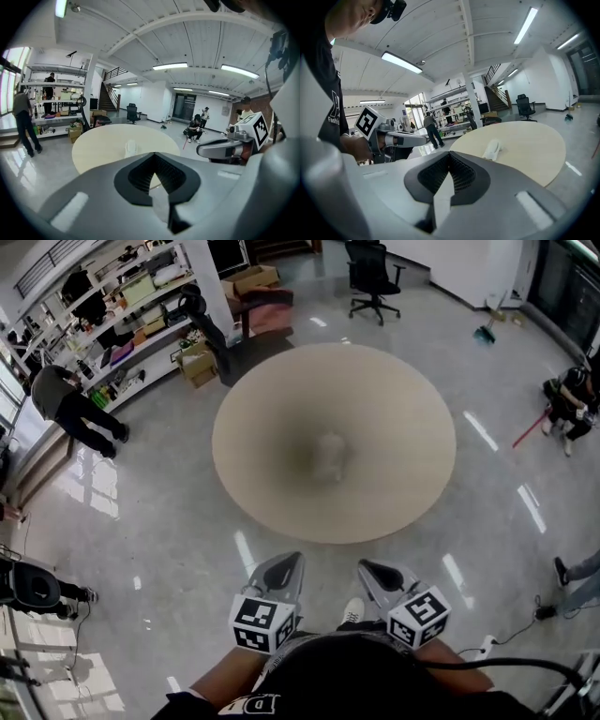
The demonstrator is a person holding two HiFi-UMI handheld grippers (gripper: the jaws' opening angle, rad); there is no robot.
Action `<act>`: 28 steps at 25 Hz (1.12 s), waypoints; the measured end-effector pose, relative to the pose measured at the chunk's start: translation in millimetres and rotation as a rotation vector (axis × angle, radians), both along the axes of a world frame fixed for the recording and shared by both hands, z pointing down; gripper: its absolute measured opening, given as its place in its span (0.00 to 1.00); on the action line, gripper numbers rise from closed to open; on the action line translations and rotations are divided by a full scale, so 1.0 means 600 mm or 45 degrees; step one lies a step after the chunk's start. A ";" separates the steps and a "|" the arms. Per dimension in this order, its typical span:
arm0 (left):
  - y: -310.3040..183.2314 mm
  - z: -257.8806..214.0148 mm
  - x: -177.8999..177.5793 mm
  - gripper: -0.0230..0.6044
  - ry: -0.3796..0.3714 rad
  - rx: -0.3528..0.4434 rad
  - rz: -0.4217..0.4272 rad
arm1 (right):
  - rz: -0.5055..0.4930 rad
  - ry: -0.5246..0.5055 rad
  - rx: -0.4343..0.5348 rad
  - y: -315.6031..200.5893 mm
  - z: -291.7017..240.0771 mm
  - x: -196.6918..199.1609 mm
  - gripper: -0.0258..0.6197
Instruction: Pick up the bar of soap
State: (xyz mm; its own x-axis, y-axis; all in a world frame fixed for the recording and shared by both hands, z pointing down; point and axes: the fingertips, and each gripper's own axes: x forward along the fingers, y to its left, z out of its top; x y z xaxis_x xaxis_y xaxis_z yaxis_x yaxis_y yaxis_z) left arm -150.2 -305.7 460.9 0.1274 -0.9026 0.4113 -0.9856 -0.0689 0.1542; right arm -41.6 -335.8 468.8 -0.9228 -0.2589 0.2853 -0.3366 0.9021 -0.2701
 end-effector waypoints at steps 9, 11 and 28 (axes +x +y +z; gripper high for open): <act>-0.061 0.005 0.033 0.05 -0.020 -0.074 -0.110 | -0.101 -0.030 -0.045 -0.083 0.003 0.026 0.05; -0.075 0.004 0.035 0.05 -0.013 -0.091 -0.107 | -0.102 -0.043 -0.045 -0.098 -0.002 0.026 0.05; -0.250 -0.005 0.013 0.05 0.021 -0.082 0.169 | 0.191 0.013 -0.053 -0.220 -0.006 0.036 0.05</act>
